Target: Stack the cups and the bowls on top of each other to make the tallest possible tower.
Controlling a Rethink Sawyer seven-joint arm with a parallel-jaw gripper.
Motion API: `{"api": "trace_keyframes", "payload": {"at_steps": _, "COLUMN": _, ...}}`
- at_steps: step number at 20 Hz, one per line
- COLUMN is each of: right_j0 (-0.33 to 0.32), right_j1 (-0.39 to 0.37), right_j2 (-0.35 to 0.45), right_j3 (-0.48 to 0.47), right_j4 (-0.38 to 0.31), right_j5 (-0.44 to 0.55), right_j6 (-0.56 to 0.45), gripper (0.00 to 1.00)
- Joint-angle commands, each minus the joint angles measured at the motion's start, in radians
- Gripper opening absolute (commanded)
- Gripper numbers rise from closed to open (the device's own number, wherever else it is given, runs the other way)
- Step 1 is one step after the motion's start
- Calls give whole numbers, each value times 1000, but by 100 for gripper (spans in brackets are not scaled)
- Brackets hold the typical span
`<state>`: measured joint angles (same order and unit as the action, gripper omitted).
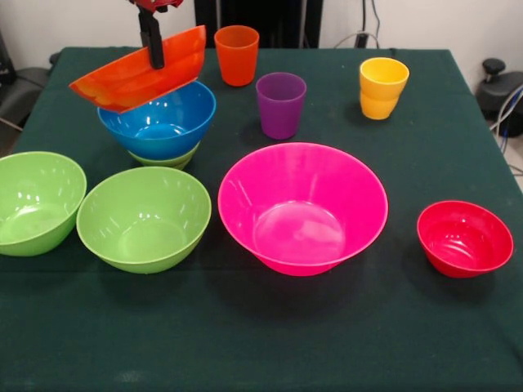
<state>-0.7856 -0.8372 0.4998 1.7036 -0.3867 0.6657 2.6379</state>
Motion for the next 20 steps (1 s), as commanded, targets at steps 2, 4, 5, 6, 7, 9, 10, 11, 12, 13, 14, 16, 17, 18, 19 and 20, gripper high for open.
{"api": "trace_keyframes", "payload": {"at_steps": 2, "right_j0": 47, "right_j1": 18, "right_j2": 12, "right_j3": -18, "right_j4": -75, "right_j5": 74, "right_j6": -189, "gripper": 0}}
{"api": "trace_keyframes", "payload": {"at_steps": 4, "right_j0": 48, "right_j1": 17, "right_j2": 11, "right_j3": -17, "right_j4": -75, "right_j5": 72, "right_j6": -185, "gripper": 0}}
{"api": "trace_keyframes", "payload": {"at_steps": 5, "right_j0": 48, "right_j1": 16, "right_j2": 10, "right_j3": -15, "right_j4": -73, "right_j5": 71, "right_j6": -182, "gripper": 0}}
{"api": "trace_keyframes", "payload": {"at_steps": 6, "right_j0": 48, "right_j1": 16, "right_j2": 10, "right_j3": -17, "right_j4": -73, "right_j5": 73, "right_j6": -182, "gripper": 0}}
{"api": "trace_keyframes", "payload": {"at_steps": 7, "right_j0": 47, "right_j1": 15, "right_j2": 10, "right_j3": -17, "right_j4": -71, "right_j5": 76, "right_j6": -181, "gripper": 0}}
{"api": "trace_keyframes", "payload": {"at_steps": 9, "right_j0": 48, "right_j1": 15, "right_j2": 9, "right_j3": -16, "right_j4": -69, "right_j5": 76, "right_j6": -177, "gripper": 0}}
{"api": "trace_keyframes", "payload": {"at_steps": 10, "right_j0": 48, "right_j1": 14, "right_j2": 10, "right_j3": -15, "right_j4": -69, "right_j5": 74, "right_j6": -175, "gripper": 0}}
{"api": "trace_keyframes", "payload": {"at_steps": 11, "right_j0": 47, "right_j1": 15, "right_j2": 11, "right_j3": -15, "right_j4": -68, "right_j5": 74, "right_j6": -176, "gripper": 0}}
{"api": "trace_keyframes", "payload": {"at_steps": 12, "right_j0": 48, "right_j1": 15, "right_j2": 11, "right_j3": -17, "right_j4": -67, "right_j5": 76, "right_j6": -175, "gripper": 0}}
{"api": "trace_keyframes", "payload": {"at_steps": 13, "right_j0": 47, "right_j1": 15, "right_j2": 11, "right_j3": -17, "right_j4": -66, "right_j5": 77, "right_j6": -176, "gripper": 0}}
{"api": "trace_keyframes", "payload": {"at_steps": 14, "right_j0": 48, "right_j1": 15, "right_j2": 11, "right_j3": -18, "right_j4": -66, "right_j5": 79, "right_j6": -174, "gripper": 0}}
{"api": "trace_keyframes", "payload": {"at_steps": 16, "right_j0": 50, "right_j1": 17, "right_j2": 10, "right_j3": -19, "right_j4": -66, "right_j5": 78, "right_j6": -171, "gripper": 0}}
{"api": "trace_keyframes", "payload": {"at_steps": 17, "right_j0": 51, "right_j1": 21, "right_j2": 9, "right_j3": -20, "right_j4": -67, "right_j5": 75, "right_j6": -168, "gripper": 0}}
{"api": "trace_keyframes", "payload": {"at_steps": 18, "right_j0": 52, "right_j1": 27, "right_j2": 9, "right_j3": -24, "right_j4": -69, "right_j5": 75, "right_j6": -168, "gripper": 0}}
{"api": "trace_keyframes", "payload": {"at_steps": 19, "right_j0": 54, "right_j1": 34, "right_j2": 8, "right_j3": -31, "right_j4": -72, "right_j5": 74, "right_j6": -168, "gripper": 0}}
{"api": "trace_keyframes", "payload": {"at_steps": 20, "right_j0": 57, "right_j1": 42, "right_j2": 7, "right_j3": -36, "right_j4": -75, "right_j5": 68, "right_j6": -166, "gripper": 0}}
